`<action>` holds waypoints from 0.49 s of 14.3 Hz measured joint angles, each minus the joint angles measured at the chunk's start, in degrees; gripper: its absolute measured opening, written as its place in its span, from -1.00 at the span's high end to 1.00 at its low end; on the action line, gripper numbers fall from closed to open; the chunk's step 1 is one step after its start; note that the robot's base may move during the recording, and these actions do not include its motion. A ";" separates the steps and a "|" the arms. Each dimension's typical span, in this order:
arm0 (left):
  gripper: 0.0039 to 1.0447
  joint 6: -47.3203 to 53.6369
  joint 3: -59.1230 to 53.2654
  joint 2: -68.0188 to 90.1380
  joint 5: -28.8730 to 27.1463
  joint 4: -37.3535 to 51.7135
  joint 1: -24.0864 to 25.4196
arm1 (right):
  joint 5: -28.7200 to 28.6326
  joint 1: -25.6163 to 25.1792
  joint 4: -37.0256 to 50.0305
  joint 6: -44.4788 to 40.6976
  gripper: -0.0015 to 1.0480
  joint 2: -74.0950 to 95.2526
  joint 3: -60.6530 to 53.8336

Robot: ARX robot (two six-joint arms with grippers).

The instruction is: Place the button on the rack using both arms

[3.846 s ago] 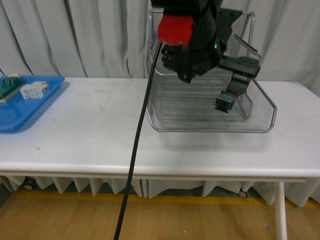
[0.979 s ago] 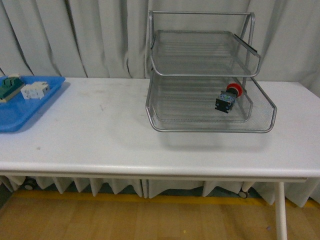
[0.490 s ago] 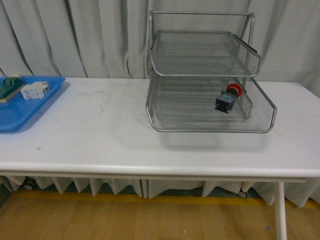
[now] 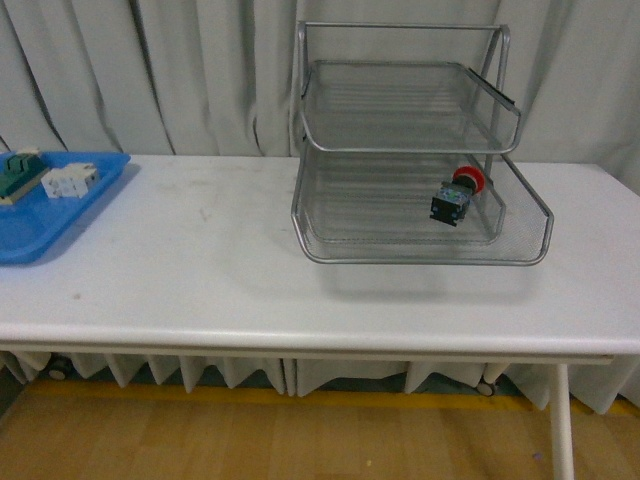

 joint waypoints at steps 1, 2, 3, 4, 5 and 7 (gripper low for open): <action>-0.46 -0.02 0.00 0.00 -0.17 0.00 0.00 | 0.96 2.71 8.33 1.68 -0.87 8.61 2.56; -0.70 -0.02 0.00 0.00 -0.07 0.02 0.00 | 3.76 4.85 18.60 4.42 -0.87 21.49 7.45; -0.87 0.00 0.00 0.00 -0.07 0.00 0.00 | 5.40 6.23 22.60 5.86 -0.87 28.06 10.49; -0.89 0.00 0.00 0.00 -0.04 0.00 0.00 | 7.34 8.70 26.91 8.04 -0.87 39.65 16.90; -0.88 0.00 0.00 0.00 -0.04 0.00 0.00 | 8.87 10.78 23.96 10.62 -0.87 51.17 25.05; -0.88 -0.02 0.00 0.00 -0.07 0.00 0.00 | 10.91 12.76 14.16 14.14 -0.87 69.31 40.44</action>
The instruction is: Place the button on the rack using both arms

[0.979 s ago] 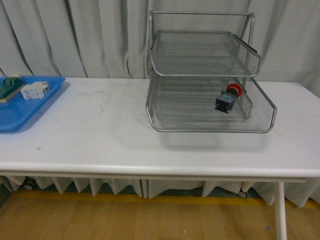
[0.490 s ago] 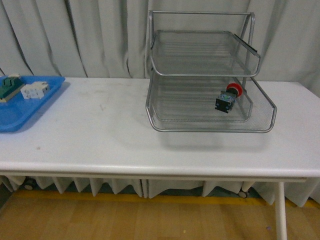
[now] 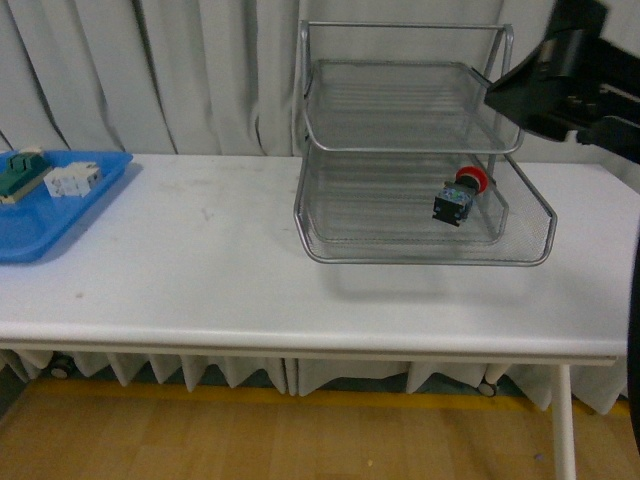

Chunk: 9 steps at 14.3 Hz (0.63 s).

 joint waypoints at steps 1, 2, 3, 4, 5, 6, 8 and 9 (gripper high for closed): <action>-0.88 0.00 0.00 0.00 0.02 0.00 0.00 | 0.98 0.11 -4.87 1.22 -0.70 5.20 6.62; -0.88 0.02 0.00 0.00 0.02 0.00 0.00 | 1.62 0.31 -7.72 1.46 -0.53 7.96 10.75; -0.88 0.02 0.00 0.00 0.00 0.00 0.00 | 1.75 0.46 -10.38 1.57 -0.35 10.36 14.47; -0.88 0.02 0.00 0.00 0.02 0.00 0.00 | 2.05 0.90 -13.81 1.73 -0.14 12.87 18.12; -0.88 0.02 0.00 0.00 0.00 0.00 0.00 | 1.84 1.55 -17.09 1.70 0.07 15.15 20.50; -0.88 0.02 0.00 0.00 0.00 0.00 0.00 | 1.95 2.54 -20.44 1.62 0.31 17.46 21.40; -0.88 0.02 0.00 0.00 0.02 0.00 0.00 | 1.29 4.31 -25.66 1.60 0.90 20.98 21.38; -0.88 0.00 0.00 0.00 0.00 0.00 0.00 | 0.72 4.87 -26.91 1.38 0.97 21.27 21.29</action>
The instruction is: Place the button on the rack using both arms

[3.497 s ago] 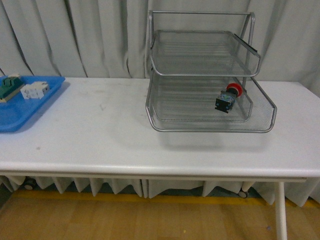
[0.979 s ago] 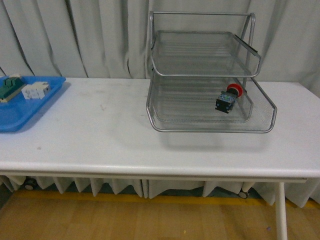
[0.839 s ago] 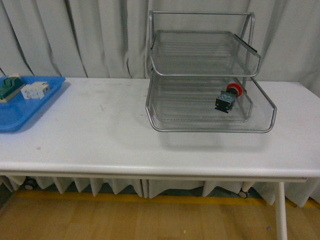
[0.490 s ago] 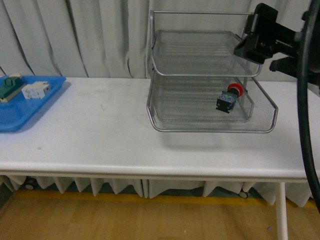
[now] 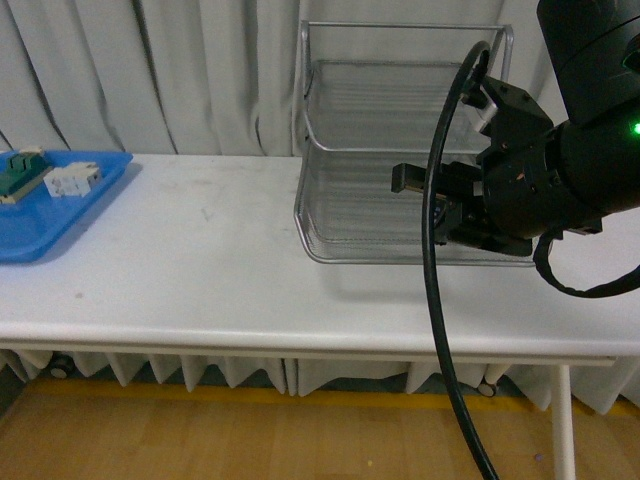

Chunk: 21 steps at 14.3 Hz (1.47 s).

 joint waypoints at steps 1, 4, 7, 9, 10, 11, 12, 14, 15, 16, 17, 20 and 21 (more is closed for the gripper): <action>-0.88 0.02 0.00 0.00 0.00 0.00 0.00 | -0.50 0.74 -0.63 -0.50 0.96 0.07 -0.59; -0.88 0.02 0.00 0.00 0.00 0.00 0.00 | -0.42 2.16 -1.27 -3.45 0.96 3.87 -1.64; -0.88 0.02 0.00 0.00 0.02 0.00 0.00 | 1.64 2.08 -1.29 -5.70 0.96 7.52 -0.76; -0.88 0.02 0.00 0.00 0.00 0.02 0.00 | 3.85 1.97 -1.29 -7.80 0.96 10.43 2.62; -0.88 0.02 0.00 0.00 0.00 0.00 0.00 | 4.17 1.64 -2.14 -8.26 0.96 11.47 4.39; -0.88 0.02 0.00 0.00 0.00 0.00 0.00 | 5.11 0.85 -2.12 -9.33 0.96 12.50 6.23; -0.88 0.00 0.00 0.00 0.00 0.02 0.00 | 5.35 0.15 -2.10 -9.86 0.96 12.98 7.37; -0.88 0.02 0.00 0.00 0.00 0.02 0.00 | 5.64 -1.79 -3.10 -12.26 0.97 15.89 11.76; -0.88 0.02 0.00 0.00 0.00 0.02 0.00 | 5.77 -2.03 -1.95 -12.92 0.97 16.74 13.14; -0.88 0.02 0.00 0.00 0.00 0.02 0.00 | 5.70 -2.25 -2.45 -13.75 0.96 17.57 15.67; -0.88 0.02 0.00 0.00 0.00 0.00 0.00 | 5.62 -2.58 -2.51 -14.32 0.97 18.38 17.92; -0.88 0.00 0.00 0.00 0.00 0.00 0.00 | 5.16 -4.15 -4.79 -15.61 0.97 22.03 24.90; -0.88 0.02 0.00 0.00 0.00 0.02 0.00 | 5.46 -4.79 -5.42 -16.24 0.97 23.56 27.02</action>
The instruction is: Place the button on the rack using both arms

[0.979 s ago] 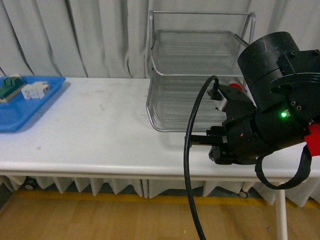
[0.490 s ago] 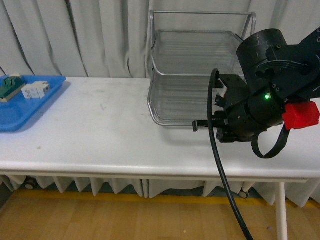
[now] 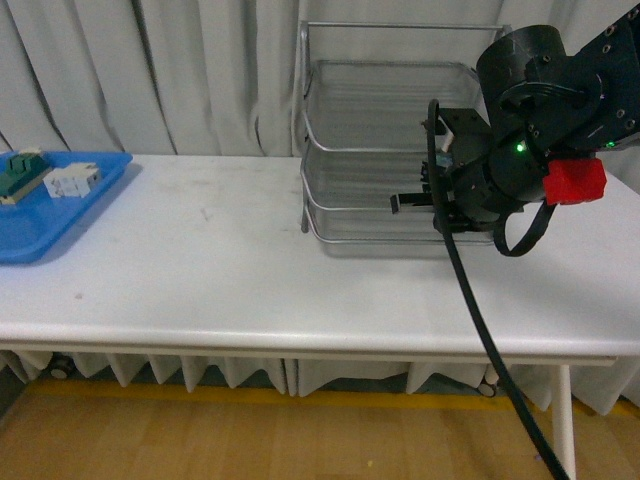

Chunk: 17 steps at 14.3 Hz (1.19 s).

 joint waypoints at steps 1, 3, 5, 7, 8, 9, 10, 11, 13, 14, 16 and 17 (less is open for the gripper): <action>-0.88 0.00 0.00 0.00 0.00 -0.02 0.00 | 0.61 -0.33 -1.18 -0.70 0.96 1.03 1.97; -0.88 0.00 0.00 0.00 0.02 -0.02 0.00 | 1.46 -1.09 -0.85 -1.18 0.97 2.75 5.25; -0.88 -0.02 0.00 0.00 0.00 -0.02 0.00 | 2.03 -1.51 -0.37 -1.31 0.97 2.93 6.21; -0.88 0.00 0.00 0.00 0.00 -0.02 0.00 | 1.60 -1.46 1.55 -1.36 0.97 2.62 4.57; -0.88 0.00 0.00 0.00 0.00 -0.02 0.00 | 0.92 -1.36 1.51 -1.27 0.97 1.57 2.54; -0.88 0.00 0.00 0.00 0.00 -0.02 0.00 | -0.13 -1.33 1.33 -0.59 0.97 0.09 -0.13; -0.88 0.00 0.00 0.00 0.00 -0.02 0.00 | -1.66 -1.31 1.16 -0.13 0.97 -2.32 -3.13; -0.88 0.00 0.00 0.00 0.02 -0.02 0.00 | -2.82 -1.20 1.49 0.00 0.97 -4.96 -6.05; -0.88 0.00 0.00 0.00 0.00 -0.02 0.00 | -6.23 -1.31 4.44 0.37 0.97 -12.00 -13.38; -0.88 -0.02 0.00 0.00 0.00 -0.02 0.00 | -8.66 -1.36 6.86 1.07 0.97 -15.76 -17.73; -0.88 0.00 0.00 0.00 0.00 -0.02 0.00 | -12.94 -1.75 13.79 3.10 0.97 -24.65 -28.96; -0.88 0.00 0.00 0.00 0.00 -0.02 0.00 | -15.19 -2.29 17.27 4.44 0.97 -29.35 -34.42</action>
